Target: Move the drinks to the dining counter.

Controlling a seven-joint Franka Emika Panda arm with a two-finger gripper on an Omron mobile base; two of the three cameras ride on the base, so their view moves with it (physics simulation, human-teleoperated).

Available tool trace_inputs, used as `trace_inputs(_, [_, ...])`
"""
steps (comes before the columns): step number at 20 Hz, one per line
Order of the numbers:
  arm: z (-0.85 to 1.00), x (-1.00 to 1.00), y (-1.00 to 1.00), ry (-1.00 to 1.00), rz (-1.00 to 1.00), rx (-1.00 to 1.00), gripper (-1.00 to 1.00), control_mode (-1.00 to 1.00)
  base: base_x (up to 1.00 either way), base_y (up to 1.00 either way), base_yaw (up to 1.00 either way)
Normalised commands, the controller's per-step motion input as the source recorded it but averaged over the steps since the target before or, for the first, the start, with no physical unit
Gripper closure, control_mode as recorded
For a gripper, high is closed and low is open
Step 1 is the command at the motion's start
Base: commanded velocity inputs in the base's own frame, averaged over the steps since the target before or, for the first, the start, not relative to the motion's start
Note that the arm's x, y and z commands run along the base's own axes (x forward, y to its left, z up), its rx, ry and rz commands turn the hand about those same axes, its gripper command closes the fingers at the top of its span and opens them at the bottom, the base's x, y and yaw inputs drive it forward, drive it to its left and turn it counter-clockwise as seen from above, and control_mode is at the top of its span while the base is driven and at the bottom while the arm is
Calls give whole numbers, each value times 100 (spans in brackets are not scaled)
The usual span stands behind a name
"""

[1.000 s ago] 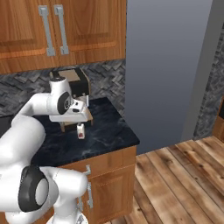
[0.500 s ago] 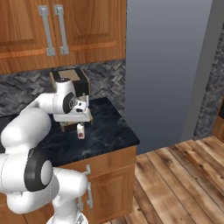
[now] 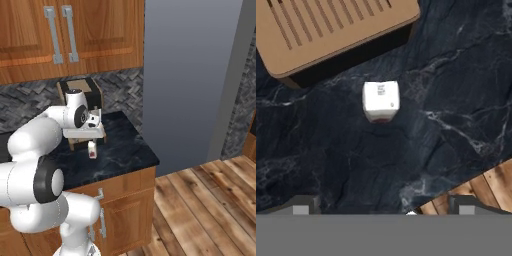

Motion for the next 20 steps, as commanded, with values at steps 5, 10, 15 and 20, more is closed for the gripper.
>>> trace_inputs(5, [-19, 25, 3, 1, 0, 0, -100, -100, 0, 0, 0])
trace_inputs(10, [-10, 14, 0, 0, 0, 0, -100, -100, 0, 0, 0])
trace_inputs(15, [0, 20, 8, 0, 0, 0, -100, -100, 0, 0, 0])
trace_inputs(20, [-17, 11, 2, 0, 0, 4, -100, -100, 0, 0, 0])
